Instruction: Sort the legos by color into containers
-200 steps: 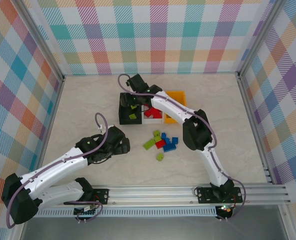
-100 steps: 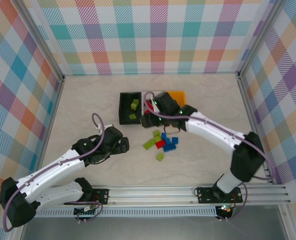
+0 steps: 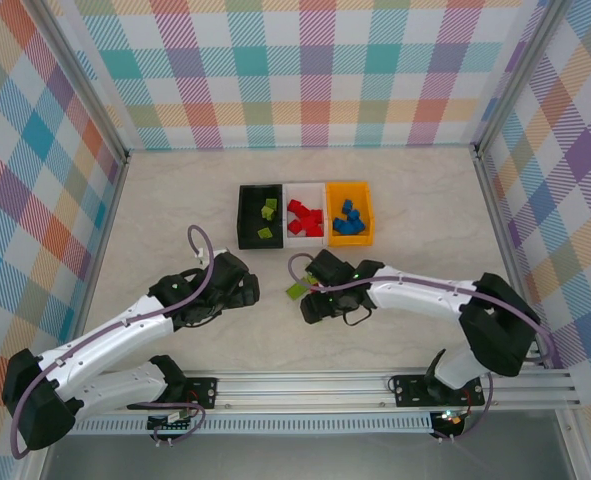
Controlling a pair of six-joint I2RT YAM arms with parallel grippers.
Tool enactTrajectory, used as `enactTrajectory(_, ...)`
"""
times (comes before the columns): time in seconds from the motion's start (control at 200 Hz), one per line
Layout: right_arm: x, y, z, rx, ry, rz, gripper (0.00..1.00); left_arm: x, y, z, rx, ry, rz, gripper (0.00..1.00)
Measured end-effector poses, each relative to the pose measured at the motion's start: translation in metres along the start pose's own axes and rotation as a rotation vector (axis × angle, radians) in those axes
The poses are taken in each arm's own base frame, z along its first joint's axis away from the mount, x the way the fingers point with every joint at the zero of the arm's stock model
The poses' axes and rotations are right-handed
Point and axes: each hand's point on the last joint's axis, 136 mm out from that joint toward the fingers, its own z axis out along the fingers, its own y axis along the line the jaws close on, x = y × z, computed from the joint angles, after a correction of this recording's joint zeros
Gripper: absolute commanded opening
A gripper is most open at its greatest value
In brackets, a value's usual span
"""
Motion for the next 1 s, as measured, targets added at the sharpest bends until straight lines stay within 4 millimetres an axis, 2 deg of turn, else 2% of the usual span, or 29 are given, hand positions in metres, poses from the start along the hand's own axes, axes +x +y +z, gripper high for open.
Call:
enactTrajectory(0.22, 0.008, -0.005, 0.028, 0.052, 0.058, 0.012, 0.64, -0.001, 0.001, -0.001, -0.002, -0.007, -0.002, 1.0)
enactTrajectory(0.375, -0.001, -0.004, 0.03, 0.076, 0.038, 0.007, 0.54, -0.001, 0.001, -0.001, -0.003, -0.008, -0.002, 1.0)
enactTrajectory(0.53, -0.004, -0.002, 0.03, 0.086, 0.021, -0.002, 0.37, -0.001, 0.001, -0.001, -0.003, -0.008, -0.002, 1.0)
enactTrajectory(0.66, -0.005, 0.0, 0.029, 0.082, 0.013, -0.006, 0.29, -0.002, 0.002, -0.001, -0.005, -0.009, -0.003, 1.0)
enactTrajectory(0.76, -0.008, 0.0, 0.023, 0.079, -0.004, -0.011, 0.28, -0.002, 0.002, 0.0, -0.007, -0.01, -0.006, 1.0)
enactTrajectory(0.86, -0.017, 0.005, 0.008, 0.068, -0.038, -0.023, 0.27, -0.003, 0.004, 0.0, -0.013, -0.015, -0.008, 1.0)
enactTrajectory(0.93, -0.034, 0.014, -0.007, 0.046, -0.077, -0.035, 0.28, -0.004, 0.004, -0.001, -0.014, -0.017, -0.008, 1.0)
enactTrajectory(1.0, -0.065, 0.029, -0.025, 0.008, -0.15, -0.041, 0.28, -0.005, 0.005, -0.004, -0.011, -0.027, -0.012, 1.0)
